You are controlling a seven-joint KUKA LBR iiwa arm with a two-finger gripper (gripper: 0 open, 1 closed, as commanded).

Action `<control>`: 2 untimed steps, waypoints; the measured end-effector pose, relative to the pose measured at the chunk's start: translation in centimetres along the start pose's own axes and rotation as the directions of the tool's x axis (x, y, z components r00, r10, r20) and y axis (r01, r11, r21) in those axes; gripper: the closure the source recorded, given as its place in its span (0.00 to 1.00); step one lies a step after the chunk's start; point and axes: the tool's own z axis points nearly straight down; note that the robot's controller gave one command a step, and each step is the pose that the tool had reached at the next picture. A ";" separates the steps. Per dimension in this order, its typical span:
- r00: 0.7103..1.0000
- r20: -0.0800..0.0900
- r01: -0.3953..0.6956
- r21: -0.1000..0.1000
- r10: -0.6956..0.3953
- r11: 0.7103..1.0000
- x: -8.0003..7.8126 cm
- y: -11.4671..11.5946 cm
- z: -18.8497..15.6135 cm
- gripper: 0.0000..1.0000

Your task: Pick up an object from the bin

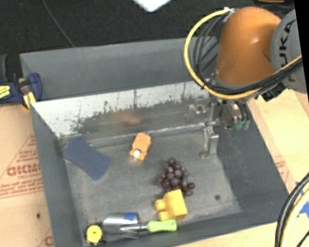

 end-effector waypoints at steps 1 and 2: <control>1.000 0.008 0.001 0.001 -0.001 1.000 -0.1 0.0 -0.5 0.00; 0.999 0.016 0.049 0.003 -0.049 0.999 -2.0 0.6 3.0 0.00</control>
Offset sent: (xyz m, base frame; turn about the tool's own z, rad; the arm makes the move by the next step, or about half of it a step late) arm 0.0539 0.0228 -0.1246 -0.1568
